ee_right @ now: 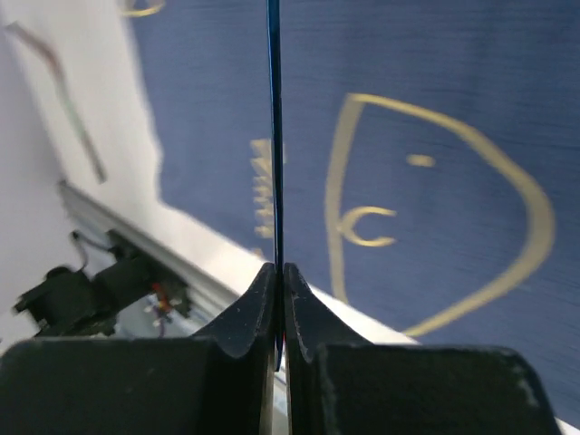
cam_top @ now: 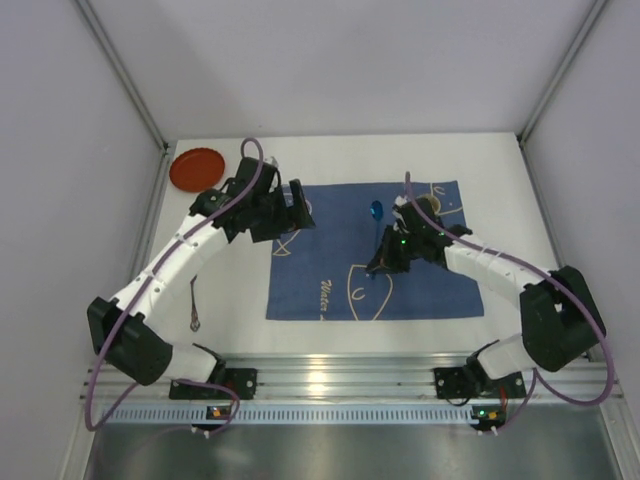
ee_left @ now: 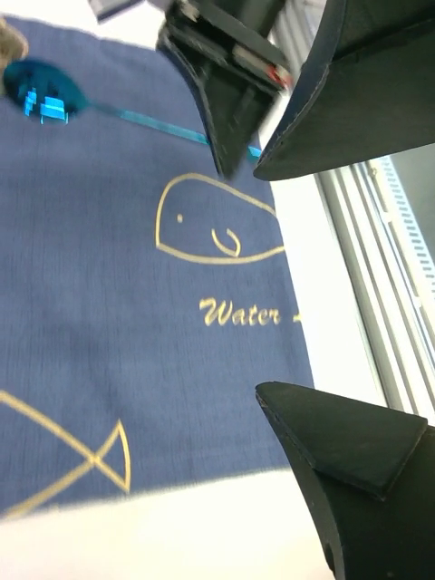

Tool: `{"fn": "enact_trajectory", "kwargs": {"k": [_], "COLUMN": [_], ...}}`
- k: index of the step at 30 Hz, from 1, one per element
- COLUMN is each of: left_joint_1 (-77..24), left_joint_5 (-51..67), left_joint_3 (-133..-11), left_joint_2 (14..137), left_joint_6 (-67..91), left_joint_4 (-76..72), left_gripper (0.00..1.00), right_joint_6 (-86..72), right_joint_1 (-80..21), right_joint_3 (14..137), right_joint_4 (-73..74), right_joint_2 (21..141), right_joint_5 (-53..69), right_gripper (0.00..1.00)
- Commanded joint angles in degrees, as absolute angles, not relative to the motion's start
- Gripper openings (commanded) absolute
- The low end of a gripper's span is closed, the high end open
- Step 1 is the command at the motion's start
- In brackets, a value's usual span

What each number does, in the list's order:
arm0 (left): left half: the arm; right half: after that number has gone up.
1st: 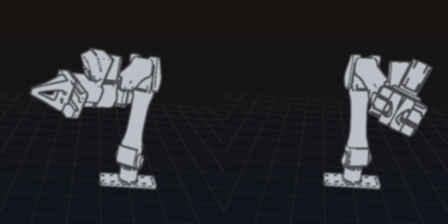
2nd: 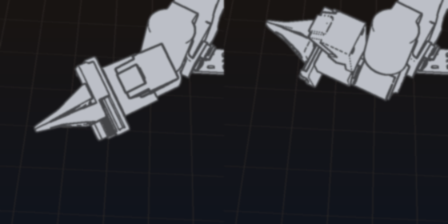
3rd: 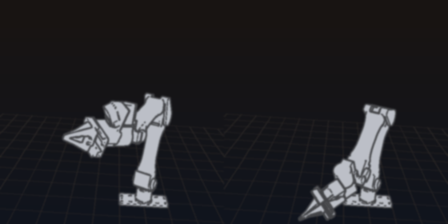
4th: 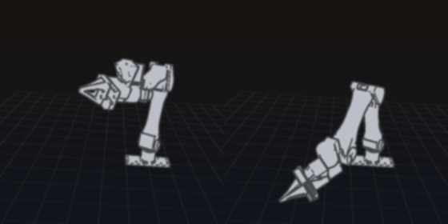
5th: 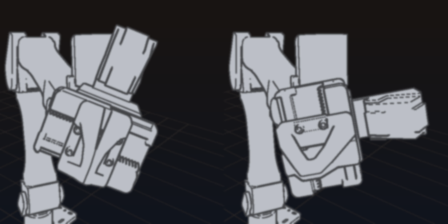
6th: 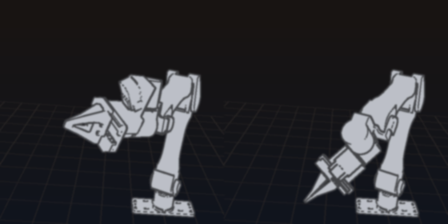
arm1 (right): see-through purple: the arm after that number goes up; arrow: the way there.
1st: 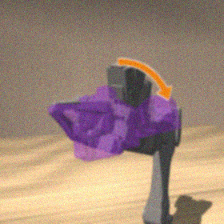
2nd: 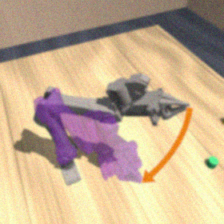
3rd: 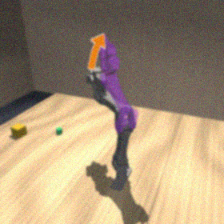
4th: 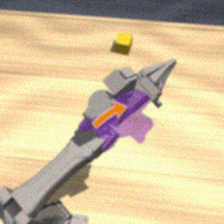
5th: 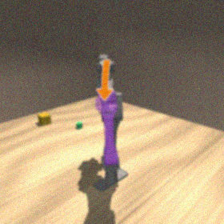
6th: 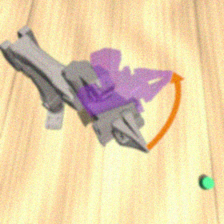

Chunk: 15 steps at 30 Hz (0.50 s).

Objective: Set the dinner table for one person

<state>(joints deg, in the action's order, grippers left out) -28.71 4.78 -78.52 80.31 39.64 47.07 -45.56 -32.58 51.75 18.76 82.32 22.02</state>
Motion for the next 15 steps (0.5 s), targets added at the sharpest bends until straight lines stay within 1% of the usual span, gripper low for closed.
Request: {"fn": "enact_trajectory", "kwargs": {"k": [1, 3, 7, 11, 15], "left_joint_1": [-26.46, -24.19, -19.00, -14.42, -10.56], "left_joint_5": [0.44, -1.32, 1.39, 2.20, 1.67], "left_joint_3": [-76.82, -74.01, -68.39, -63.82, -62.40], "left_joint_2": [75.51, 74.36, 70.59, 68.03, 66.89], "left_joint_6": [35.96, 35.25, 33.32, 31.21, 29.01], "left_joint_4": [50.88, 51.41, 51.68, 52.29, 53.70], "left_gripper": [0.98, 0.98, 0.98, 0.97, 0.97], "right_joint_6": [-37.73, -35.08, -28.32, -24.79, -22.06], "right_joint_1": [-26.21, -22.69, -18.47, -15.39, -15.12], "right_joint_3": [50.01, 49.75, 49.92, 51.15, 52.03], "right_joint_4": [28.28, 32.86, 37.35, 40.33, 41.83], "right_joint_2": [79.89, 79.63, 81.03, 86.90, 92.54], "right_joint_5": [19.43, 18.11, 16.09, 15.91, 15.12], "right_gripper": [0.00, 0.00, 0.00, 0.00, 0.00]}}
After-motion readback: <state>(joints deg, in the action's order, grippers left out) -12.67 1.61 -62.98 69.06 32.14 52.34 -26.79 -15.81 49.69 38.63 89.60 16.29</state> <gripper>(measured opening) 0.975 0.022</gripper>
